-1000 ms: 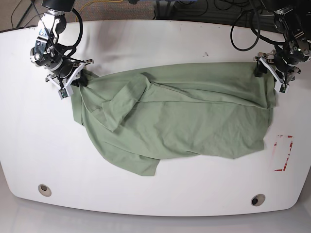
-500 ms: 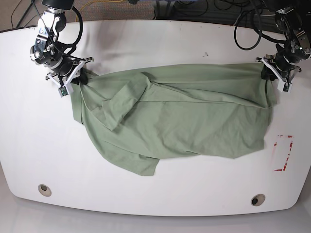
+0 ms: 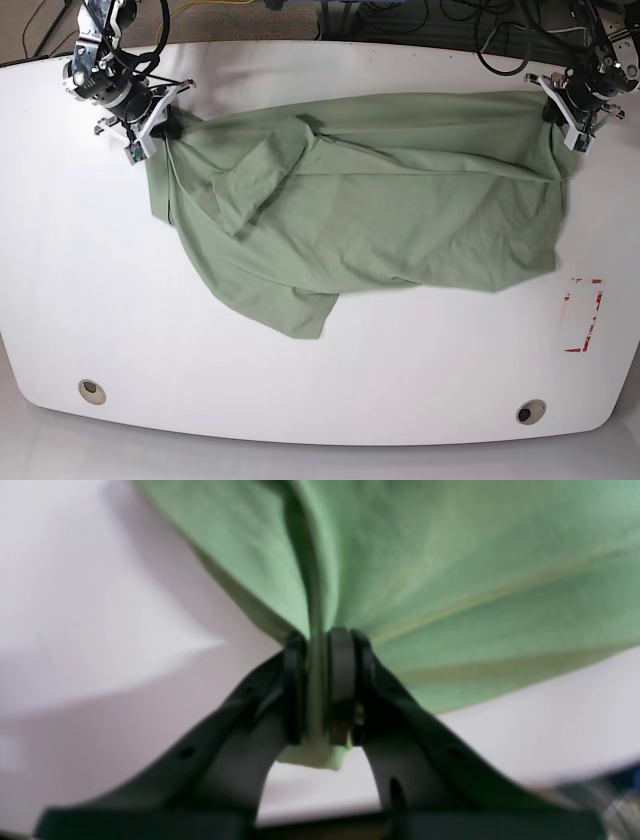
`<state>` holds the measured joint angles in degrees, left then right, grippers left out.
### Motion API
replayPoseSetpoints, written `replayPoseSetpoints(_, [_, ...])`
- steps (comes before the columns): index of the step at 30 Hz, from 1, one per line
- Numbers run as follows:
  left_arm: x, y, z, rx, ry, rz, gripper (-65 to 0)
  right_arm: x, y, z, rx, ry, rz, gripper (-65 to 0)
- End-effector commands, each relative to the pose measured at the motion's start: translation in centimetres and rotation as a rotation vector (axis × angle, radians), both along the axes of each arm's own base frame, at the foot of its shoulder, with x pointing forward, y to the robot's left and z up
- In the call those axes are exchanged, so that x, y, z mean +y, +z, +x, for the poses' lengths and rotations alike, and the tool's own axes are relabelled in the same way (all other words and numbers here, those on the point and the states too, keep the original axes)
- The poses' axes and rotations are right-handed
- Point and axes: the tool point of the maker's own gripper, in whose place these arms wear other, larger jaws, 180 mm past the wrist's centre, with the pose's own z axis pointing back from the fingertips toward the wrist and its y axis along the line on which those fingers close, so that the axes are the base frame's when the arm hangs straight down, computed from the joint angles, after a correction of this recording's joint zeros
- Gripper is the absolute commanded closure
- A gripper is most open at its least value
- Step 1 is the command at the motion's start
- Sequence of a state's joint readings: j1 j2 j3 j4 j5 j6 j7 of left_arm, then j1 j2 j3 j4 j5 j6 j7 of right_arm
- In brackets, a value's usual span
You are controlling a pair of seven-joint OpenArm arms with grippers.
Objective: Layout the t-shirt on the table in an organized manner, then fold the t-shirt properly
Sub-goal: 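Pull the grasped fabric with the right gripper toward the robot, smoothing the shirt, then open the right gripper and shift it along the shirt edge toward the shirt's middle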
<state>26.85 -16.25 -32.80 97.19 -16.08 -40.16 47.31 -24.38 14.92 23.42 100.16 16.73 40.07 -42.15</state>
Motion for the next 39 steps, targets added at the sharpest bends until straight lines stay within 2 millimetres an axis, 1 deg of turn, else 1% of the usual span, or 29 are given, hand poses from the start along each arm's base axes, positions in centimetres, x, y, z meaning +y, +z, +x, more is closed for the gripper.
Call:
replayPoseSetpoints(1, [0.7, 1.1, -0.5, -0.002, -0.025, 0.044, -6.8, -0.6, 0.9, -0.9, -0.008, 0.011, -0.031, -1.3])
replayPoseSetpoints(6, [1.1, 1.5, -1.2, 0.012, -0.048, 0.071, -6.8, -1.3, 1.3, -2.9, 0.012, -0.004, -0.054, -1.3])
replayPoseSetpoints(10, [1.6, 1.6, -1.6, 0.025, -0.056, 0.085, -6.8, -1.4, 1.1, -3.9, 0.032, -0.005, -0.057, -1.3])
replayPoseSetpoints(17, [1.7, 1.7, -1.5, 0.030, -0.065, 0.096, -7.2, -1.5, 1.1, -3.8, 0.029, -0.007, -0.057, -2.4])
replayPoseSetpoints(19, [1.7, 1.7, -1.5, 0.028, -0.065, 0.096, -8.8, -1.5, 1.2, -3.7, 0.025, -0.007, -0.057, -6.3])
replayPoseSetpoints(21, [1.7, 1.8, -1.4, 0.025, -0.065, 0.096, -12.4, -1.5, 1.3, -3.3, 0.016, -0.008, -0.056, -13.2])
replayPoseSetpoints(25, [1.7, 2.0, -0.8, 0.011, -0.065, 0.096, -23.5, -1.5, 1.6, -2.8, 0.003, -0.008, -0.060, -29.5])
replayPoseSetpoints(27, [1.8, 2.1, -0.7, 0.008, -0.064, 0.099, -28.9, -1.8, 2.2, -2.5, -0.016, -0.012, -0.073, -36.1])
replayPoseSetpoints(29, [1.8, 2.2, -0.6, 0.005, -0.062, 0.098, -33.2, -2.3, 3.2, -2.1, -0.046, -0.022, -0.090, -41.2])
replayPoseSetpoints(32, [1.6, 2.7, -0.1, -0.015, -0.072, 0.104, -36.7, -2.4, 4.3, -1.6, -0.086, -0.044, -0.096, -46.1])
replayPoseSetpoints(33, [1.6, 2.9, 0.2, -0.023, -0.075, 0.106, -36.7, -2.4, 4.6, -1.6, -0.094, -0.049, -0.099, -46.9])
replayPoseSetpoints(34, [1.4, 3.5, 0.9, -0.046, -0.084, 0.114, -36.7, -2.6, 5.3, -1.3, -0.118, -0.056, -0.111, -48.5])
replayPoseSetpoints(36, [1.3, 4.0, 1.3, -0.055, -0.088, 0.125, -36.7, -2.8, 6.1, -0.9, -0.142, -0.062, -0.123, -49.1])
replayPoseSetpoints(39, [1.4, 4.5, 1.7, -0.047, -0.089, 0.146, -36.7, -2.6, 7.0, -0.2, -0.173, -0.055, -0.126, -49.0])
